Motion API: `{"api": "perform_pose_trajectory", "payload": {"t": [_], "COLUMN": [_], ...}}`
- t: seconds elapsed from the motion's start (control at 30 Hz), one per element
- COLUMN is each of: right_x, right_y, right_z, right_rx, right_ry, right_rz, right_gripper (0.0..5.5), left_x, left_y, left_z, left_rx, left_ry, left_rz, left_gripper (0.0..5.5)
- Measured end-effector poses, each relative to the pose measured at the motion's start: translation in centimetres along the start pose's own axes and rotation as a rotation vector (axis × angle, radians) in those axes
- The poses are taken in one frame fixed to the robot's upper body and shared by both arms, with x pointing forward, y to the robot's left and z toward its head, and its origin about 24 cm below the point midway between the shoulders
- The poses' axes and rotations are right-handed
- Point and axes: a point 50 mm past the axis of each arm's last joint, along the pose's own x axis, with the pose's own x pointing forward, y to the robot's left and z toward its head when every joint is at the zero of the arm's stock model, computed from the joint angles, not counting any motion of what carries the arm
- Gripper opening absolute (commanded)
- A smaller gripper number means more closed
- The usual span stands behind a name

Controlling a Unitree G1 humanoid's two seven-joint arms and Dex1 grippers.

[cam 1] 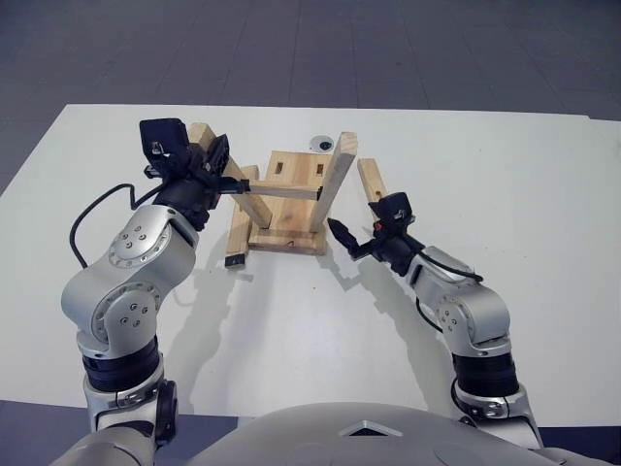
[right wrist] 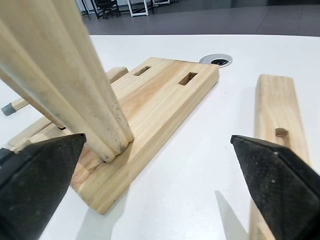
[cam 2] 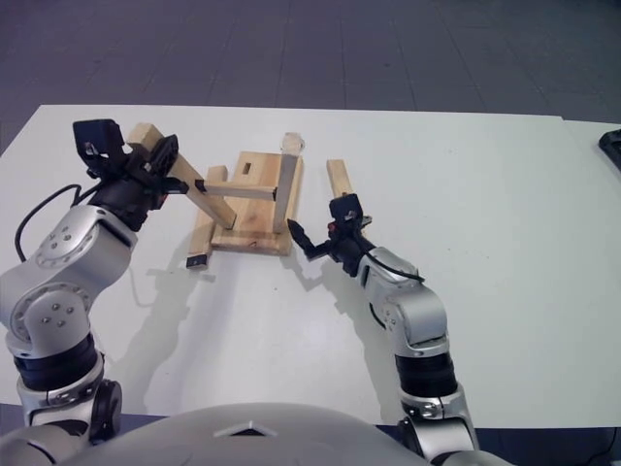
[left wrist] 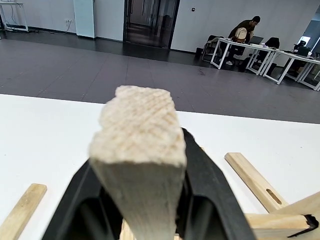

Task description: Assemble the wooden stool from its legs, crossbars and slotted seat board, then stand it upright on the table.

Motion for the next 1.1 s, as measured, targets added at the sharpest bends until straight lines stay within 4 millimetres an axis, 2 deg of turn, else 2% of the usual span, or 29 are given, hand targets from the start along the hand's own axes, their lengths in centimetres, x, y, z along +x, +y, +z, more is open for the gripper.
{"api": "perform_pose_trajectory", "payload": {"t": [0.1,0.17,0.37,0.5,0.57,0.6,0.67,0.87,1.1], "right_x": [-0.5,-0.9,-0.8,-0.3,-0.1,0.1,0.1,-0.1,0.0], "right_y": [-0.9,-1.7,-1.2,-0.8,-0.8,-0.9,-1.2,-1.0,-1.4], "right_z": [1.2,2.8,10.9,14.5,15.6,16.1,17.1,19.1,19.1], "right_rx": [-0.024,-0.053,-0.147,-0.121,-0.099,-0.089,-0.062,-0.029,-0.018], "right_ry": [-0.042,-0.095,-0.375,-0.498,-0.539,-0.558,-0.599,-0.701,-0.707], "right_rz": [-0.034,-0.070,-0.052,-0.040,-0.054,-0.060,-0.084,-0.066,-0.074], "right_gripper": [5.40,5.40,5.40,5.40,5.40,5.40,5.40,5.40,5.40], "left_x": [-0.1,-0.2,0.2,0.8,1.3,1.6,2.0,2.9,3.3], "left_y": [-0.2,-0.3,-0.9,-1.3,-1.3,-1.2,-1.2,-1.1,-1.5], "left_z": [-0.5,-0.8,-1.4,-1.6,-1.6,-2.2,-4.5,-4.4,-4.0], "left_rx": [0.034,0.076,0.203,0.241,0.247,0.289,0.343,0.398,0.418], "left_ry": [-0.019,-0.031,-0.075,-0.107,-0.109,-0.087,0.020,0.029,0.020], "left_rz": [-0.016,-0.031,-0.056,-0.080,-0.095,-0.090,-0.117,-0.138,-0.185], "left_gripper": [1.05,1.09,1.27,1.30,1.88,2.11,2.38,3.20,4.14]}}
